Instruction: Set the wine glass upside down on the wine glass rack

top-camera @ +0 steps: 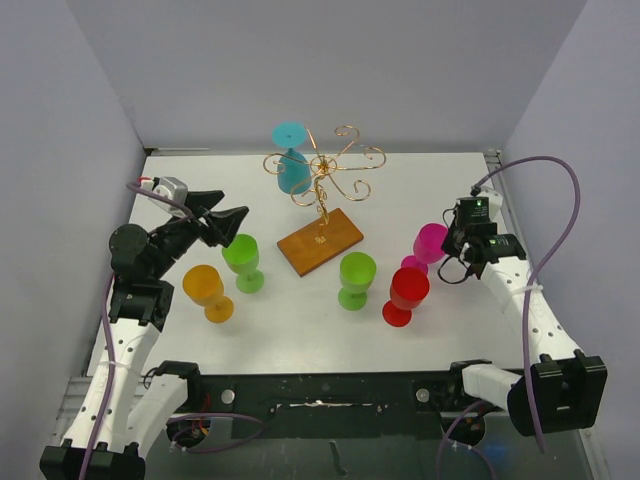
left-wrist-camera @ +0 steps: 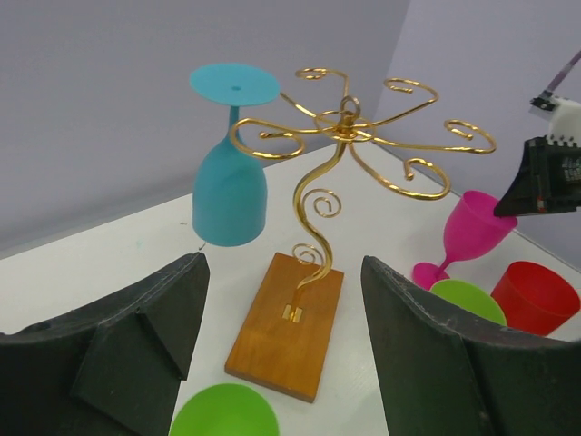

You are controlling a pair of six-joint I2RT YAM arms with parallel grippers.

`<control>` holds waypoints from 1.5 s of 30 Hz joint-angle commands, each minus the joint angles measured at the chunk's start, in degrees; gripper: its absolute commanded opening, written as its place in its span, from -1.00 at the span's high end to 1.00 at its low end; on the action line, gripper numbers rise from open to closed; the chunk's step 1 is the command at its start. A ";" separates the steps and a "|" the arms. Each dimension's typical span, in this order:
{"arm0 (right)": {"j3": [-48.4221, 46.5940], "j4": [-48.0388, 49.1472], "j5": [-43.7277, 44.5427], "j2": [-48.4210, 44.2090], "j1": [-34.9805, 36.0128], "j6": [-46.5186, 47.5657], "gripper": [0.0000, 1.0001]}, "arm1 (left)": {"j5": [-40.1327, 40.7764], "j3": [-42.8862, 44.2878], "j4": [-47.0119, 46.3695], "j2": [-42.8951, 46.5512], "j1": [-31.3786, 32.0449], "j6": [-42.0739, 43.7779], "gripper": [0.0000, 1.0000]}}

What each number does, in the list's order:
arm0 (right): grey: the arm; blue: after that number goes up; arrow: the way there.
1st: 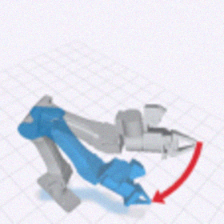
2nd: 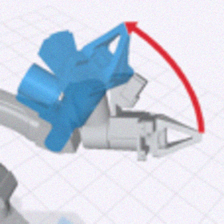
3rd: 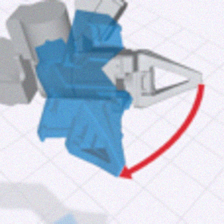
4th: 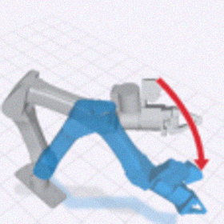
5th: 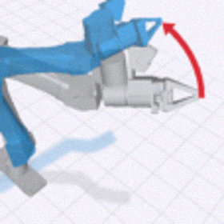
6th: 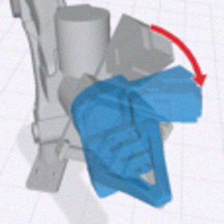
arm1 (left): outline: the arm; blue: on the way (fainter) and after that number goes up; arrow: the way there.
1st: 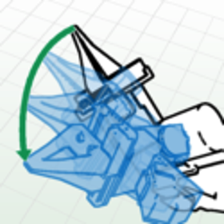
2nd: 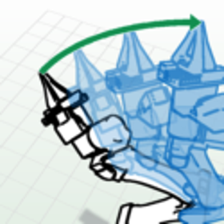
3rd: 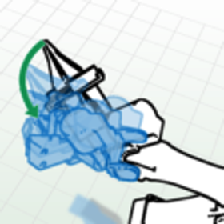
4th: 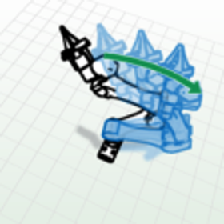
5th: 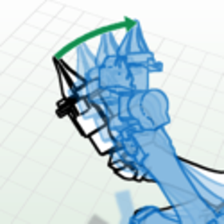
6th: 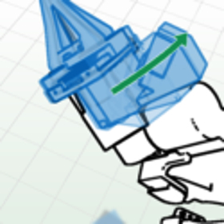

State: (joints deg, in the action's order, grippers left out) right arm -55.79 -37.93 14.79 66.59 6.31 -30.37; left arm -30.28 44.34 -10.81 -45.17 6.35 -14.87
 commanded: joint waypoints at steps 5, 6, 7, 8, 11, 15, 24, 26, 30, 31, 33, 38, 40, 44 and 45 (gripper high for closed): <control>-3.25 9.88 4.79 -11.68 -0.42 0.58 1.00 | -9.60 1.53 -20.10 -0.21 0.24 -16.68 -0.34; -3.34 11.15 5.22 -13.09 -0.42 0.57 1.00 | -9.28 1.66 -23.26 -0.25 0.29 -19.70 -0.32; -3.52 12.40 5.84 -14.45 -0.42 0.57 1.00 | -7.65 1.60 -26.50 -0.20 0.37 -23.77 -0.30; -3.91 13.71 6.63 -15.47 -0.42 0.56 1.00 | -5.47 1.32 -29.89 -0.04 0.59 -27.97 -0.28; -5.76 19.07 6.98 -17.68 -0.37 1.39 1.00 | 0.95 1.05 -35.87 0.10 1.35 -35.94 -0.27; -9.75 24.63 3.02 -17.97 -0.39 1.96 1.00 | 5.90 4.11 -33.75 -0.90 2.14 -40.52 -0.26; -14.17 39.75 -10.70 -15.70 0.44 -0.38 1.00 | 11.16 11.54 -23.73 -6.34 5.27 -50.77 -0.04; -14.99 43.05 -13.79 -14.30 1.17 -1.64 1.00 | 12.76 13.23 -20.42 -7.45 6.24 -51.80 0.01; -16.89 48.70 -14.46 -10.94 8.12 -1.11 1.00 | 14.89 15.53 -15.12 -9.25 6.92 -51.55 0.06; -17.38 49.84 -12.99 -10.13 10.99 0.24 1.00 | 14.96 15.59 -14.51 -9.46 6.94 -51.76 0.06; -17.67 52.99 -9.69 -8.73 17.32 3.35 1.00 | 14.74 15.96 -13.58 -10.22 6.96 -52.28 0.11; -18.98 60.45 -4.67 -4.12 28.18 8.10 1.00 | 13.36 18.45 -8.34 -11.65 7.18 -53.78 0.19; -19.23 63.16 -3.16 -1.70 31.58 8.77 1.00 | 13.07 18.44 -8.18 -11.58 7.18 -54.91 0.20; -19.90 68.52 -0.65 2.45 36.65 10.30 1.00 | 13.76 17.86 -8.14 -10.84 7.27 -57.29 0.20; -20.00 69.79 0.60 3.48 38.05 10.74 1.00 | 14.22 17.58 -8.35 -10.57 7.35 -58.08 0.20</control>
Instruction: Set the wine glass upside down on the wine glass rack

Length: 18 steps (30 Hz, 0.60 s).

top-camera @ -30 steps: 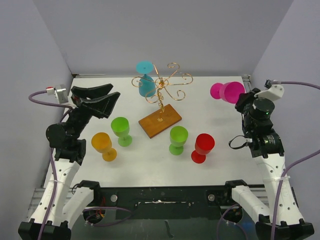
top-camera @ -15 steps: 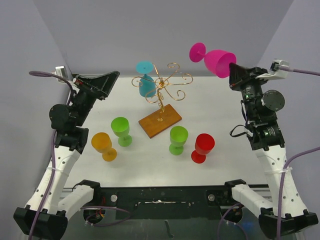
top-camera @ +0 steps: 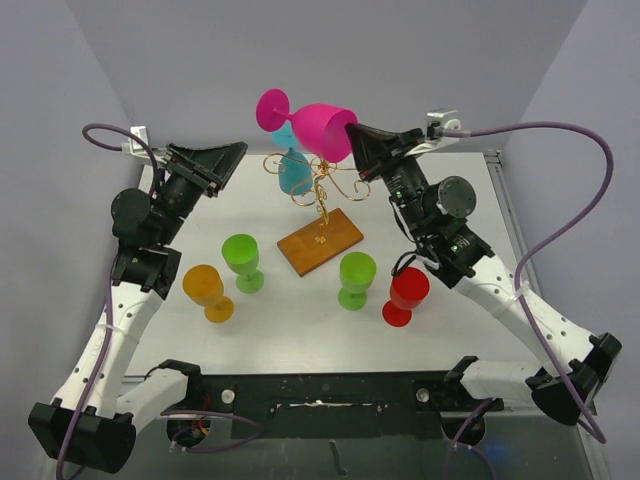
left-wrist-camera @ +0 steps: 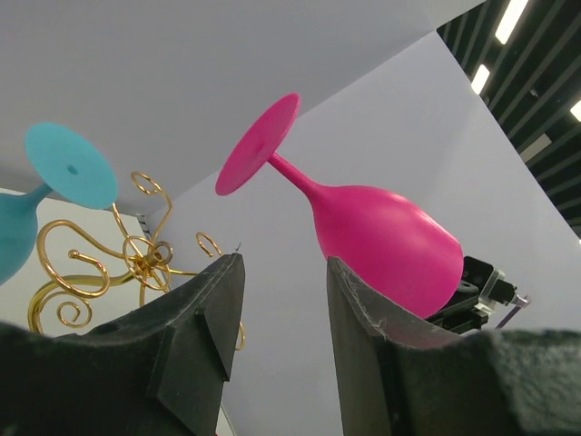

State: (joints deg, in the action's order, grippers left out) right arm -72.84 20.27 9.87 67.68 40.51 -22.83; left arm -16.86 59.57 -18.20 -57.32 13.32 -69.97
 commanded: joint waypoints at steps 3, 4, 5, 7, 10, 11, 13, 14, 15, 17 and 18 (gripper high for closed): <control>-4.00 15.47 8.28 5.45 7.14 5.83 1.00 | 2.54 0.94 -1.94 2.51 0.47 -5.54 0.20; -4.32 16.54 9.01 6.24 8.01 6.69 1.00 | 3.06 0.68 -1.84 2.68 0.48 -5.77 0.20; -4.52 17.53 9.44 7.10 9.01 7.50 1.00 | 3.62 0.61 -1.22 2.96 0.52 -5.81 0.20; -4.84 19.45 9.08 8.42 10.56 9.57 1.00 | 4.47 0.65 0.14 3.22 0.52 -6.01 0.18; -5.04 20.67 7.80 9.81 12.66 12.33 1.00 | 4.20 0.15 -0.58 3.37 0.54 -6.60 0.17; -4.97 20.75 7.00 10.02 12.86 12.57 1.00 | 3.91 -0.07 -1.03 3.41 0.51 -6.75 0.17; -4.23 21.41 6.12 9.95 13.01 12.55 1.00 | 3.73 -0.60 -1.75 3.45 0.51 -7.28 0.17; -3.75 21.91 5.85 9.73 13.17 12.49 1.00 | 3.76 -0.84 -1.83 3.44 0.56 -7.61 0.17; -3.15 22.25 5.70 9.60 13.13 12.30 1.00 | 3.77 -1.08 -2.03 3.49 0.50 -7.89 0.17; -2.34 22.58 5.10 9.30 13.25 11.85 1.00 | 3.90 -1.65 -2.75 3.47 0.54 -8.80 0.17; -1.94 22.85 4.75 9.18 13.27 11.51 1.00 | 3.95 -1.86 -3.32 3.41 0.52 -9.26 0.17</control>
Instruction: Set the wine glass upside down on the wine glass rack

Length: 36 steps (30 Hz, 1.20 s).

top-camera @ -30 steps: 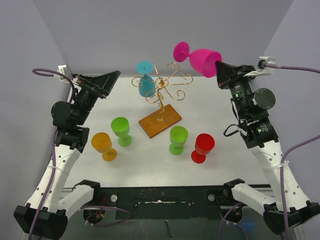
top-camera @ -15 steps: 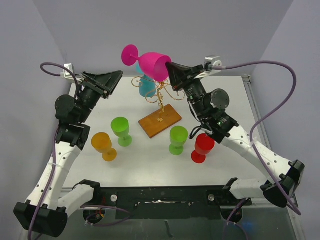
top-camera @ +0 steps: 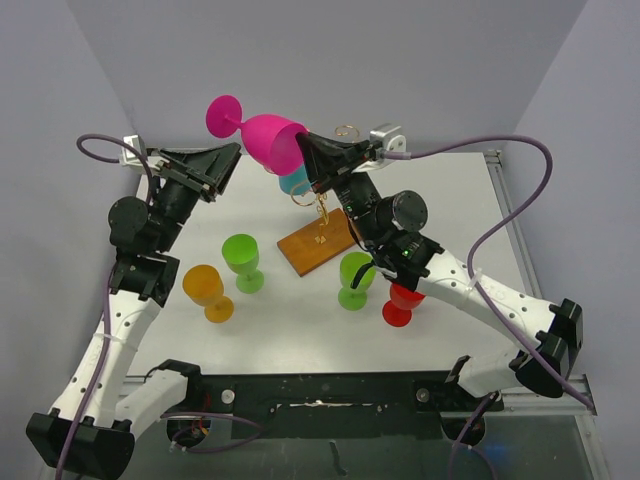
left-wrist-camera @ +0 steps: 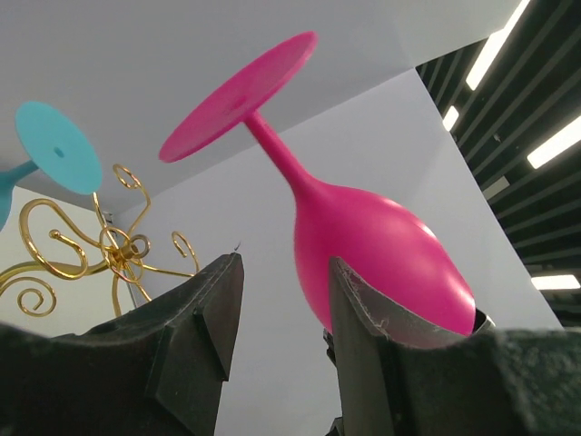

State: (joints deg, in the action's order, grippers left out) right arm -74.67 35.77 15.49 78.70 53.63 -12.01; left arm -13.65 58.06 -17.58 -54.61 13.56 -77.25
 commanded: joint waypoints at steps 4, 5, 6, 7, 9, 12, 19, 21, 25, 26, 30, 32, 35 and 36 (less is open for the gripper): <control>1.60 8.37 -2.10 -2.23 0.17 -0.68 1.00 | 1.21 -0.85 -6.12 0.09 0.32 -3.25 0.18; 1.90 8.51 -2.20 -2.23 0.22 -0.99 1.00 | 1.29 -0.77 -6.42 0.04 0.29 -3.36 0.19; 2.10 8.60 -2.34 -2.15 0.25 -1.28 1.00 | 1.34 -0.84 -6.74 0.01 0.32 -3.56 0.19; 2.27 8.61 -2.40 -2.07 0.25 -1.58 1.00 | 1.42 -0.92 -7.32 0.03 0.32 -3.70 0.19; 2.57 8.77 -2.47 -1.84 0.38 -2.05 1.00 | 1.56 -1.02 -7.84 0.12 0.32 -3.69 0.19; 2.85 9.19 -3.16 -1.54 0.49 -2.61 1.00 | 1.84 -1.26 -7.54 0.32 0.27 -3.83 0.19; 4.18 9.65 -5.11 -1.61 1.37 -3.52 1.00 | 1.71 -2.32 -9.25 0.22 0.27 -5.94 0.22; 4.80 9.77 -5.16 -1.69 1.48 -3.55 1.00 | 1.88 -2.34 -9.55 0.00 0.31 -6.74 0.24; 6.24 10.32 -5.29 -2.17 1.81 -4.10 1.00 | 1.97 -2.41 -10.34 -0.54 0.26 -8.17 0.32; 6.55 10.36 -5.29 -2.34 1.83 -4.27 1.00 | 2.17 -2.54 -10.41 -0.55 0.27 -8.56 0.35; 7.86 10.84 -5.63 -2.88 2.27 -4.52 1.00 | 3.30 -2.95 -10.25 -0.61 0.32 -9.58 0.45; 8.41 11.00 -5.80 -3.14 2.51 -4.52 1.00 | 3.62 -3.09 -9.82 -0.67 0.21 -10.02 0.49; 9.26 11.41 -6.33 -3.51 2.84 -4.60 1.00 | 4.12 -3.15 -9.66 -0.92 0.30 -10.40 0.50; 9.61 11.69 -6.34 -3.65 2.84 -4.73 1.00 | 4.30 -3.21 -9.74 -1.02 0.29 -10.45 0.51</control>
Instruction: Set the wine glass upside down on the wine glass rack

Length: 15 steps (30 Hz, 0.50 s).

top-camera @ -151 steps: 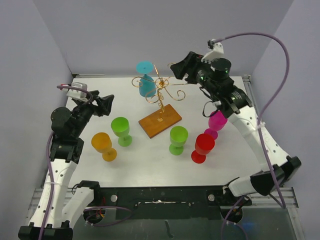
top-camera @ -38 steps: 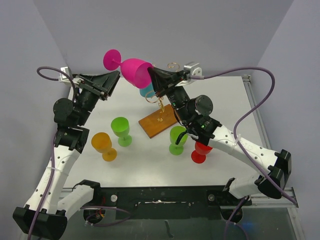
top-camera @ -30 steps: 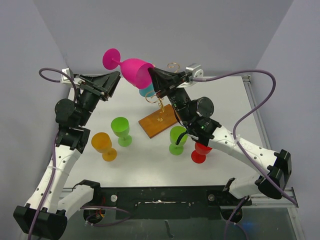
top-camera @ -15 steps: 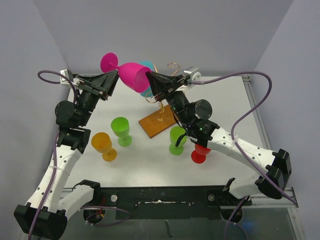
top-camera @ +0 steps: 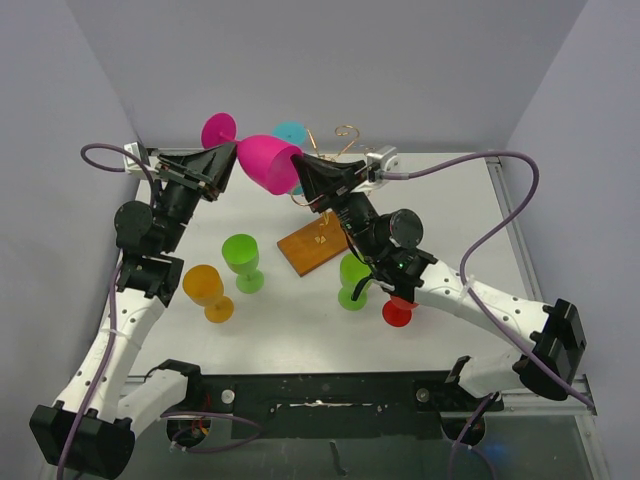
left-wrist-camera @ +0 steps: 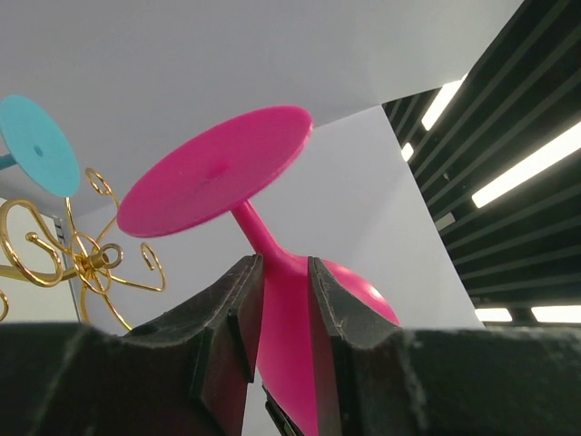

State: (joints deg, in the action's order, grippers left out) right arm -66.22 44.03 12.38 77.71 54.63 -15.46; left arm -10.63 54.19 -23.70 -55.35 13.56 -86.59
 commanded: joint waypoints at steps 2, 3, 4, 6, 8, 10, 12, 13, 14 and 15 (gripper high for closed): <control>1.50 3.75 -3.18 -2.74 2.00 -1.41 1.00 | 1.47 0.74 -3.62 -0.44 0.32 -1.13 0.48; 1.59 3.78 -3.01 -2.81 2.13 -1.43 1.00 | 1.61 0.75 -3.58 -0.52 0.32 -1.06 0.43; 1.76 4.00 -2.78 -2.83 2.22 -1.45 1.00 | 1.71 0.74 -3.56 -0.59 0.25 -1.04 0.39; 1.87 4.19 -2.64 -2.96 2.30 -1.37 1.00 | 1.82 0.65 -3.32 -0.66 0.32 -0.95 0.35; 1.97 4.41 -2.50 -3.04 2.36 -1.25 1.00 | 1.90 0.63 -3.13 -0.68 0.30 -0.97 0.34; 1.97 4.46 -2.58 -3.11 2.40 -1.13 1.00 | 2.08 0.56 -2.99 -0.72 0.28 -0.95 0.34; 2.04 4.28 -2.63 -3.02 2.41 -1.12 1.00 | 2.17 0.57 -3.06 -0.64 0.30 -0.95 0.43; 2.12 4.23 -2.50 -3.01 2.45 -1.17 1.00 | 2.32 0.56 -3.09 -0.68 0.30 -0.95 0.47; 2.26 4.15 -2.39 -3.01 2.48 -1.19 1.00 | 2.38 0.56 -3.13 -0.64 0.24 -0.88 0.53; 2.36 4.18 -2.25 -3.01 2.54 -1.15 1.00 | 2.44 0.58 -3.16 -0.58 0.30 -0.82 0.59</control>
State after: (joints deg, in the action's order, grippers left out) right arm -64.07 44.97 11.62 76.71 56.25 -15.88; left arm -9.28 54.00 -23.75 -56.16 13.67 -88.20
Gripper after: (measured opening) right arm 0.032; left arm 0.263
